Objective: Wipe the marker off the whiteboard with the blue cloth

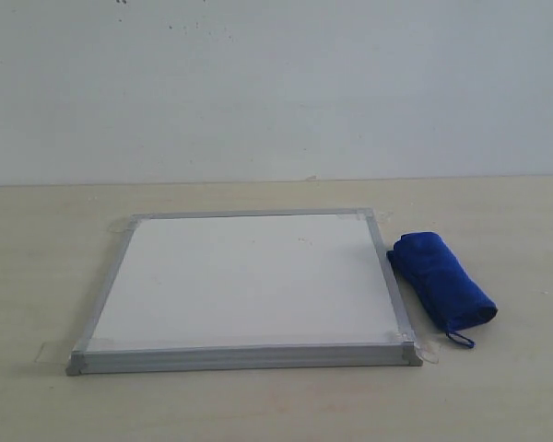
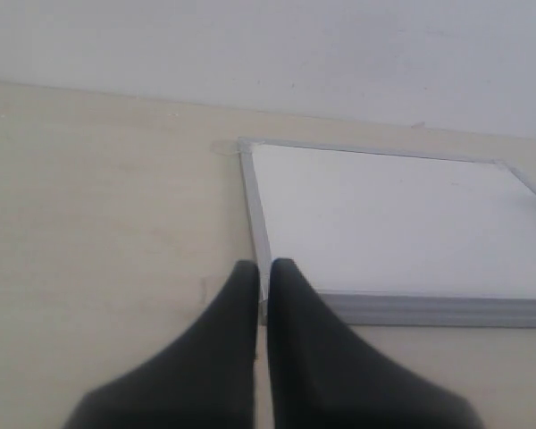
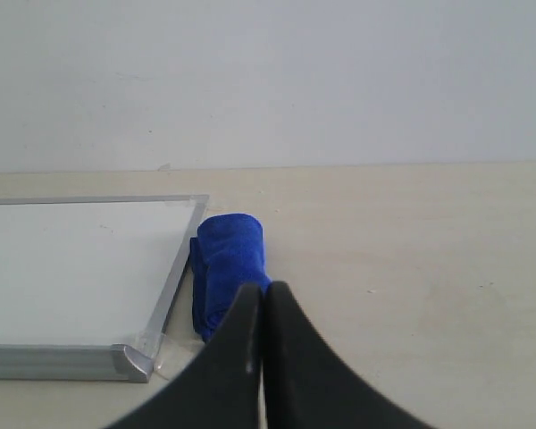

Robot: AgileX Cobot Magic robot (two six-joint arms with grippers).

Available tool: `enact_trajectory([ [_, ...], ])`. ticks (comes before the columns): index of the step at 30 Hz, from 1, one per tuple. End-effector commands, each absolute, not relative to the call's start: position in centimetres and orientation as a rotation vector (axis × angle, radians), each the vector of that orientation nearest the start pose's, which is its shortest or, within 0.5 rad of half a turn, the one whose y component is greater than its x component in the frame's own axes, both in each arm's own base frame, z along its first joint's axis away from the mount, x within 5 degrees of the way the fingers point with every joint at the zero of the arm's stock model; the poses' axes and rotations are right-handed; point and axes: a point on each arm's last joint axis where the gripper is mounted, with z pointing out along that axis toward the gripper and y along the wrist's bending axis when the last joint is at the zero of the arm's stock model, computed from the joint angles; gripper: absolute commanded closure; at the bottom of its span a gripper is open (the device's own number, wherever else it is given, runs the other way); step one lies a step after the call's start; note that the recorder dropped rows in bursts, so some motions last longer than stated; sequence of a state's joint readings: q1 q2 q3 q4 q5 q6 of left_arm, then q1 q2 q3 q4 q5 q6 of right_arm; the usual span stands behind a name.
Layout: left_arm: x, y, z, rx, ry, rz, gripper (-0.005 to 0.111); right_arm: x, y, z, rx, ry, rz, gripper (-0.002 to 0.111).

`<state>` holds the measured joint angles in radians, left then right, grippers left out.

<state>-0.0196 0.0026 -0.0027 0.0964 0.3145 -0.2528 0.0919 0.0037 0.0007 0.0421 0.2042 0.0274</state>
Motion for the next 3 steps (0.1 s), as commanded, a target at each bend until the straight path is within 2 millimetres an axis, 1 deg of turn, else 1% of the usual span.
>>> enact_trajectory([
  [1,5.42,0.15,18.49,-0.155,1.791,-0.111,0.103,5.56,0.58,19.51,-0.027,1.684,0.123,0.108],
  [3,5.42,0.15,18.49,-0.155,1.791,-0.111,0.103,5.56,0.58,19.51,-0.027,1.684,0.123,0.108],
])
